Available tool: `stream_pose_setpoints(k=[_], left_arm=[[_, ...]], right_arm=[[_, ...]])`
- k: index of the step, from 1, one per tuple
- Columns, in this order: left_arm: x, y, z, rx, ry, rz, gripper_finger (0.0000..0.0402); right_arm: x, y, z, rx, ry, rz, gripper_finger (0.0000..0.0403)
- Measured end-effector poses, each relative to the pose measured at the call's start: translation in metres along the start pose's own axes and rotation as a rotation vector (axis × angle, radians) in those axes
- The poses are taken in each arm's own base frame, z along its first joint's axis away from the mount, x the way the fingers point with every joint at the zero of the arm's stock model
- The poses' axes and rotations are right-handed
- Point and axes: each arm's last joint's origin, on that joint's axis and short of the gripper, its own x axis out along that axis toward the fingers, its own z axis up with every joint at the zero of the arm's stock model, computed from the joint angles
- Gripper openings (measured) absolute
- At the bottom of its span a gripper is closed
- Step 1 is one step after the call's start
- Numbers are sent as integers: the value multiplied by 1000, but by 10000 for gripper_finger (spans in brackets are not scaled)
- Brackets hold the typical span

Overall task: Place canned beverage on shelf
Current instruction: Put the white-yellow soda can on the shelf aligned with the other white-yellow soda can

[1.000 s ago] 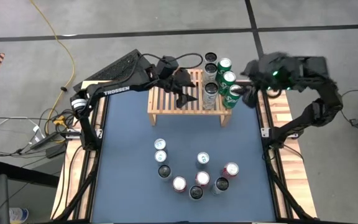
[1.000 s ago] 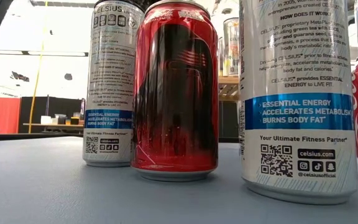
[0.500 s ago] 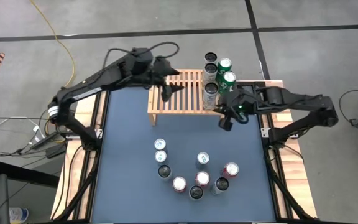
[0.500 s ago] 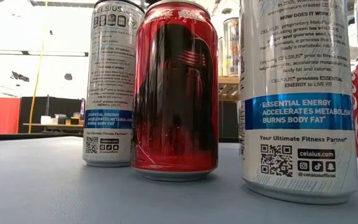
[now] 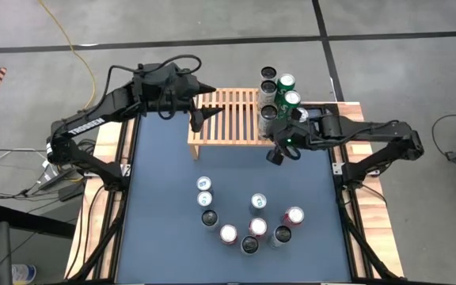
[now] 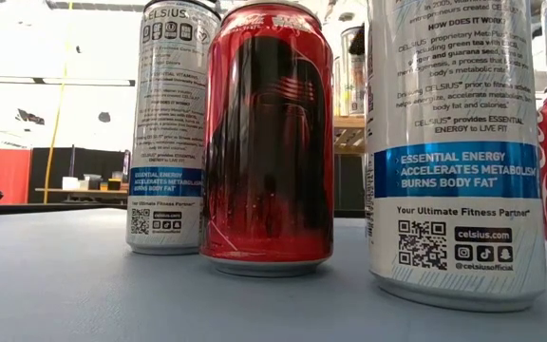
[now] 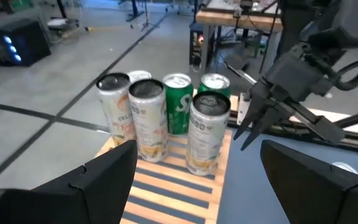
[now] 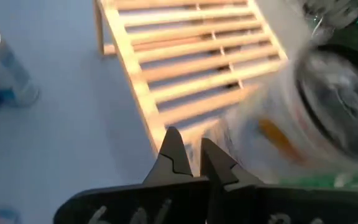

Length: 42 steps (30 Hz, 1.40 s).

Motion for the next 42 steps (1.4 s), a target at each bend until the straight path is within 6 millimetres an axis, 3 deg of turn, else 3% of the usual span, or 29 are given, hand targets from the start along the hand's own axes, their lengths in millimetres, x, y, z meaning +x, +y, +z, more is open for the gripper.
stream_pose_setpoints(k=[10,20,42], left_arm=[[3,-5,-3,2,28,-14,327],[3,-5,-3,-3,25,-13,327],[4,-5,-3,-9,26,-14,327]], right_arm=[[-4,-2,13,-103,89,-93,0],[12,4,16,-201,181,-142,0],[24,-12,20,-210,197,-202,0]])
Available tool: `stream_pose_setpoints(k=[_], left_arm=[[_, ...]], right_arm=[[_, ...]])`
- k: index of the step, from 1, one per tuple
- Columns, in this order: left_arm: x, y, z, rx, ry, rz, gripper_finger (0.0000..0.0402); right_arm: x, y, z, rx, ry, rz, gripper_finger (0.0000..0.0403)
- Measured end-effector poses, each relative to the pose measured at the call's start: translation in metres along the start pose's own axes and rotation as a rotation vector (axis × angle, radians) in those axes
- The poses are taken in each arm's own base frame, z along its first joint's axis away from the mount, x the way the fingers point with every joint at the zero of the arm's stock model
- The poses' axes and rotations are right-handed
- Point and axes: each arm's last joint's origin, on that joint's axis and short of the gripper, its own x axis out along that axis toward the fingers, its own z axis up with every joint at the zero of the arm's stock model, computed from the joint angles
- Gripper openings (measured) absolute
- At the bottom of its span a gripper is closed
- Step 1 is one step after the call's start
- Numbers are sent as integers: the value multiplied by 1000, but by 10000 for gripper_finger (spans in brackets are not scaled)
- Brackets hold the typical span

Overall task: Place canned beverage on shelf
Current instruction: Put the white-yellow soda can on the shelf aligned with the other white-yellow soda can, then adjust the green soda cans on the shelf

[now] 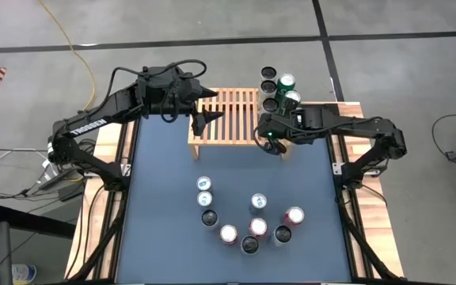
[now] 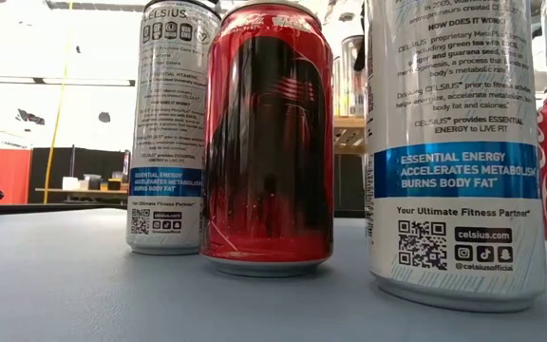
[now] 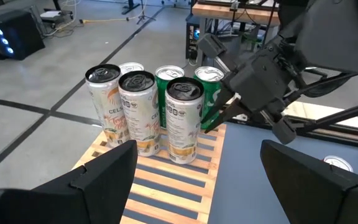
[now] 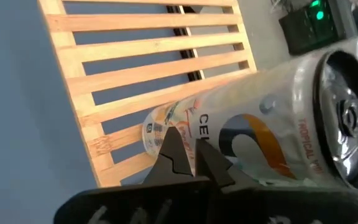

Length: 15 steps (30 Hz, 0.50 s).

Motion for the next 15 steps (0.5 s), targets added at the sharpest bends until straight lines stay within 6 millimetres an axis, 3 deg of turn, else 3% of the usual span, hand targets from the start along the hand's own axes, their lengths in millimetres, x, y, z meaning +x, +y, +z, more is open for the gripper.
stream_pose_setpoints(k=[8,12,15], left_arm=[[0,0,0,15,0,2,327],[0,0,0,15,-1,1,327],[0,0,0,18,-4,1,327]], right_arm=[[-53,-22,2,57,-84,20,0],[-73,-42,-24,215,7,-106,0],[-83,-56,-47,435,-30,-164,0]])
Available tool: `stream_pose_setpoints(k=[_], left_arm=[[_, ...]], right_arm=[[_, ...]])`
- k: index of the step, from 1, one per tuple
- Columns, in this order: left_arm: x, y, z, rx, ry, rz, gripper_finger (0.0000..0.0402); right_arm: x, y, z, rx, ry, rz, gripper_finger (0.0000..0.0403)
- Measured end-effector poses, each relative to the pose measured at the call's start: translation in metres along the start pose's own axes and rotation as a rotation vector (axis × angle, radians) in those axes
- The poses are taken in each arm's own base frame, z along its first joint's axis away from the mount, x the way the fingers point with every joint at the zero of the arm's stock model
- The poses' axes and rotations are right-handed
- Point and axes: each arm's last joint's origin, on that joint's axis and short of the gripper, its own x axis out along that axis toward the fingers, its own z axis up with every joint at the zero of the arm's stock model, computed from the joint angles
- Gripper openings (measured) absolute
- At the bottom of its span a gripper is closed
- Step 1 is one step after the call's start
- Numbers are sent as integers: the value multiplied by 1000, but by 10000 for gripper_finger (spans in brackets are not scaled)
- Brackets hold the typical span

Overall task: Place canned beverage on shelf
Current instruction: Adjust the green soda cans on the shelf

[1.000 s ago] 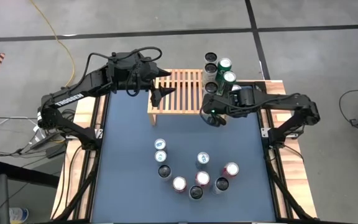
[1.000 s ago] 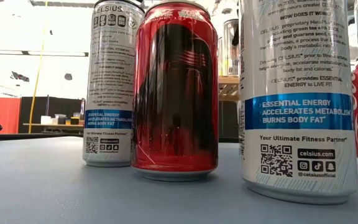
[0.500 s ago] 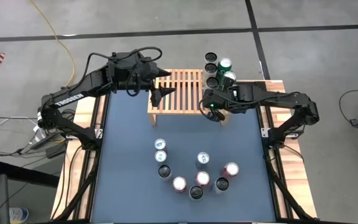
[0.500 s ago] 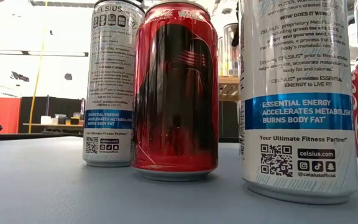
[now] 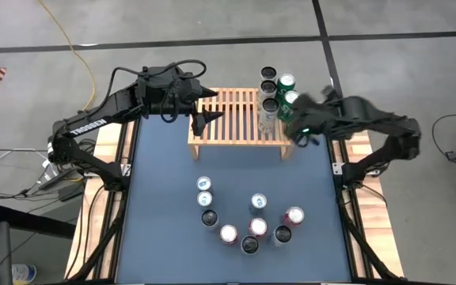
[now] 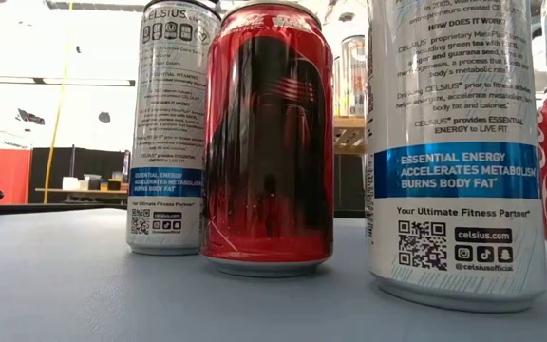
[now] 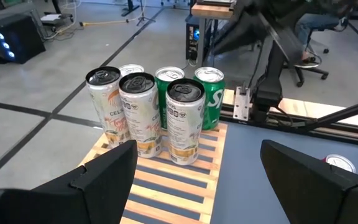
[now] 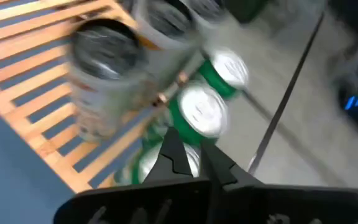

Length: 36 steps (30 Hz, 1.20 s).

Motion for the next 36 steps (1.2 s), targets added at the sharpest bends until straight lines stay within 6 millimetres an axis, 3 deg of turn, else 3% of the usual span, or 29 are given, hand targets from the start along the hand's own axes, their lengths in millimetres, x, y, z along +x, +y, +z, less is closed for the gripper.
stream_pose_setpoints(k=[4,10,20,28,36], left_arm=[[0,0,0,12,0,0,327],[0,0,0,11,0,0,327],[0,0,0,1,1,-1,327],[0,0,0,1,1,-1,327],[0,0,0,15,1,-1,327]], right_arm=[[-3,-17,-23,155,-13,-40,0],[10,-28,-54,291,21,-99,0],[35,-19,-88,369,47,-210,0],[43,-8,-99,396,63,-222,0],[48,2,-89,403,7,-157,0]])
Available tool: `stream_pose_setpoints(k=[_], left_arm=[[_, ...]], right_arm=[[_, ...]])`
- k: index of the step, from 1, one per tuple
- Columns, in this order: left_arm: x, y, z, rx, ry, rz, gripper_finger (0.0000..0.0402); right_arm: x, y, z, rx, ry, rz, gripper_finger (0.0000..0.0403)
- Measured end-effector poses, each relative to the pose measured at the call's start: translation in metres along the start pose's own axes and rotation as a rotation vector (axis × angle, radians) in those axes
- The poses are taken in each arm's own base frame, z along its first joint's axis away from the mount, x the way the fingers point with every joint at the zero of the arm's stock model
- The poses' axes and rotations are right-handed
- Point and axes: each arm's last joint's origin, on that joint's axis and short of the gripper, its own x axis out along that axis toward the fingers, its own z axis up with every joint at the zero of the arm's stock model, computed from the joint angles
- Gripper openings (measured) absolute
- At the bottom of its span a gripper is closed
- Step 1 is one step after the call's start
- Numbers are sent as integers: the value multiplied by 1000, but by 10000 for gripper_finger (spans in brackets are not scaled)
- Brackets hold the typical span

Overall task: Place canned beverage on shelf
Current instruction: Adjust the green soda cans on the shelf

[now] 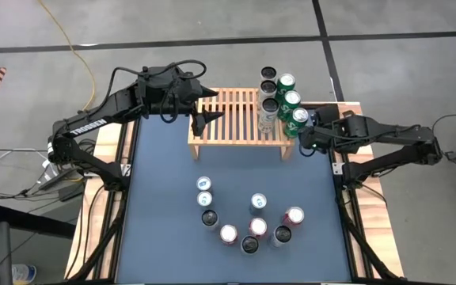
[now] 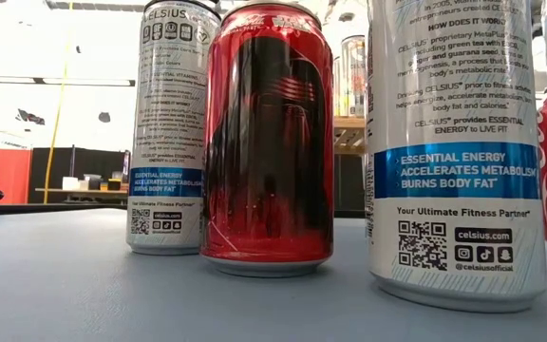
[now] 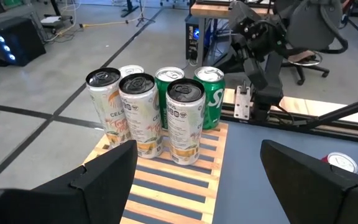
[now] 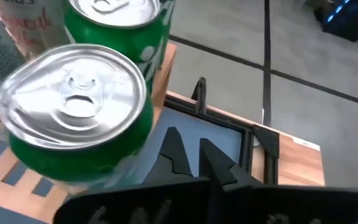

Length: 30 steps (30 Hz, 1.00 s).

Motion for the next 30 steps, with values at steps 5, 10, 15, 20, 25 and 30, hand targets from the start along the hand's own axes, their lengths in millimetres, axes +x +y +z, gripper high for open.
stream_pose_setpoints(k=[5,10,15,20,25,30], left_arm=[[0,0,0,0,0,0,327],[0,0,0,0,0,0,327],[0,0,0,0,3,-1,327],[0,0,0,0,3,-1,327],[0,0,0,1,0,-1,327],[0,0,0,1,0,0,327]], right_arm=[[4,6,1,-15,7,-3,0],[9,13,3,-53,34,13,0],[13,20,5,-88,37,27,0],[13,21,5,-91,37,28,0],[16,19,9,-82,26,33,0],[20,23,15,-110,29,80,0]])
